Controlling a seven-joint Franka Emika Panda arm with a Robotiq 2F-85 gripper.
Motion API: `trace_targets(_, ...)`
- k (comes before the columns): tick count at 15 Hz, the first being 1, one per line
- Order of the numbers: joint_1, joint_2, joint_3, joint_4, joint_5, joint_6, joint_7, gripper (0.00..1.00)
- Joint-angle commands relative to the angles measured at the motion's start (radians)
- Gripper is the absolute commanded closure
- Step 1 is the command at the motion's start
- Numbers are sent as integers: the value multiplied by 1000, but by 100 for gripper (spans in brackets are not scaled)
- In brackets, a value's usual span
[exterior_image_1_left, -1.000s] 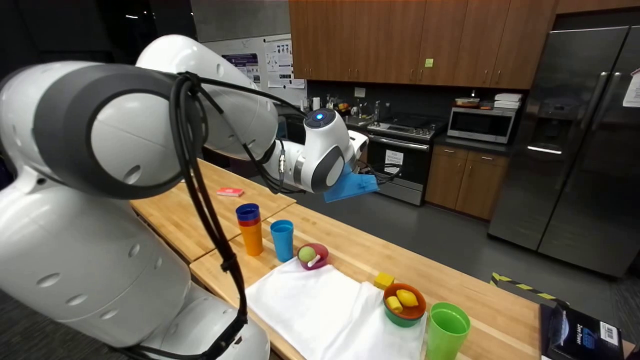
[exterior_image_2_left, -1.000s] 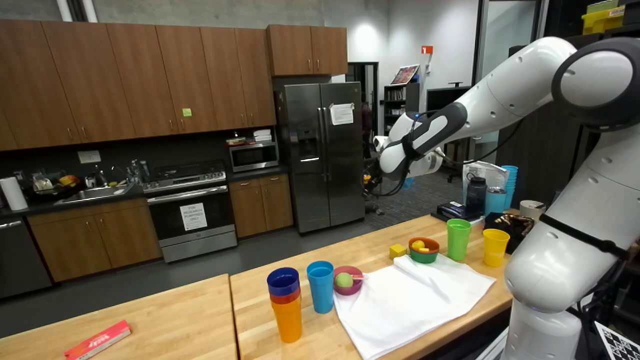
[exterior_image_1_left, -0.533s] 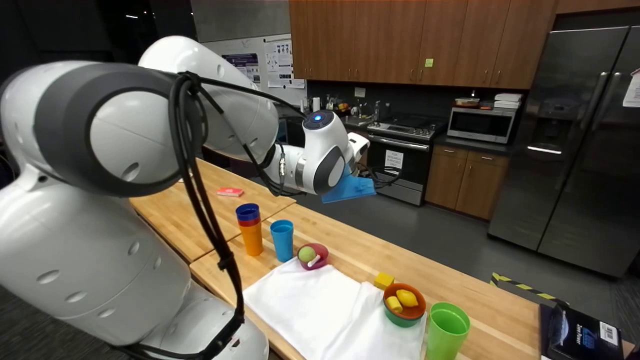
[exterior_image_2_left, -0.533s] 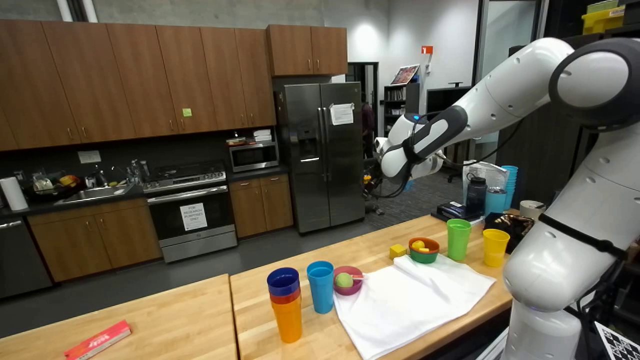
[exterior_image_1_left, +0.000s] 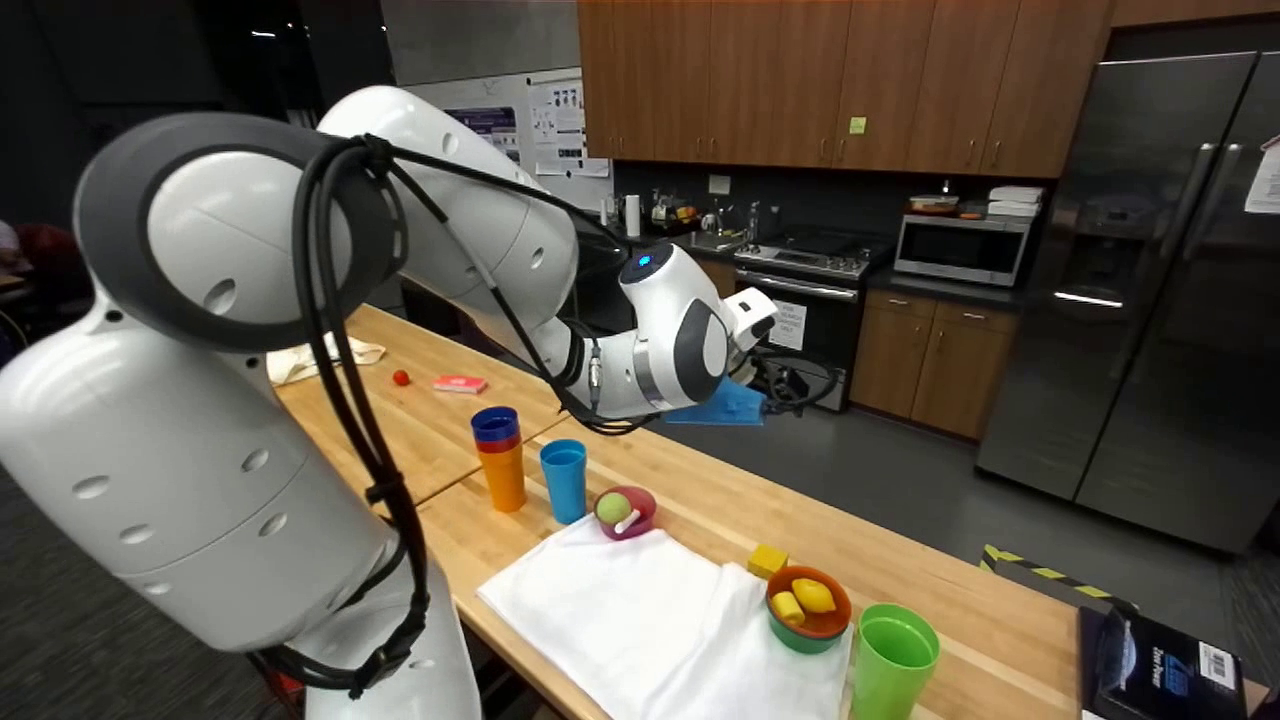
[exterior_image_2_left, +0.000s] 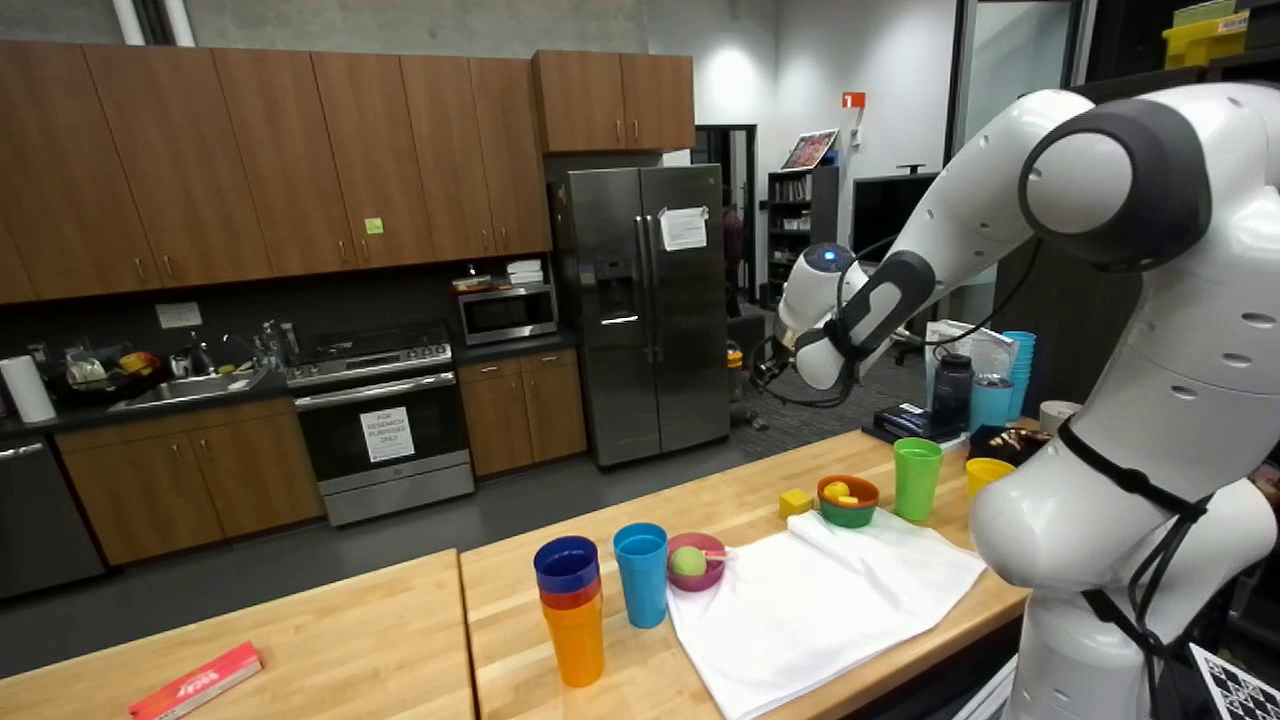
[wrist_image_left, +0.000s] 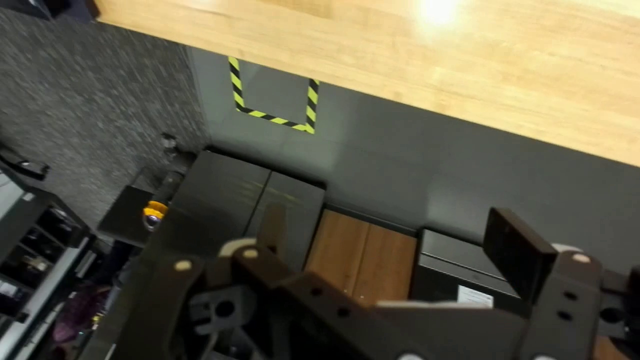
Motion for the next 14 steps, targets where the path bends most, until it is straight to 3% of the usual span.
trace_targets(1, -212, -6, 188, 82, -159, -136, 273, 0)
trace_targets(2, -248, -12, 232, 100, -197, -193, 353, 0)
trace_targets(3, -181, -1, 153, 58, -138, -112, 227, 0)
trace_targets(5, -226, -2, 213, 86, -170, -168, 310, 0)
trace_targets(8, -207, 11, 209, 89, -142, -148, 292, 0)
trace_targets(10, -180, 19, 214, 107, -75, -214, 286, 0)
trace_targets(12, -149, 41, 226, 145, 39, -391, 291, 0)
trace_targets(14, -162, 72, 255, 206, 52, -554, 331, 0)
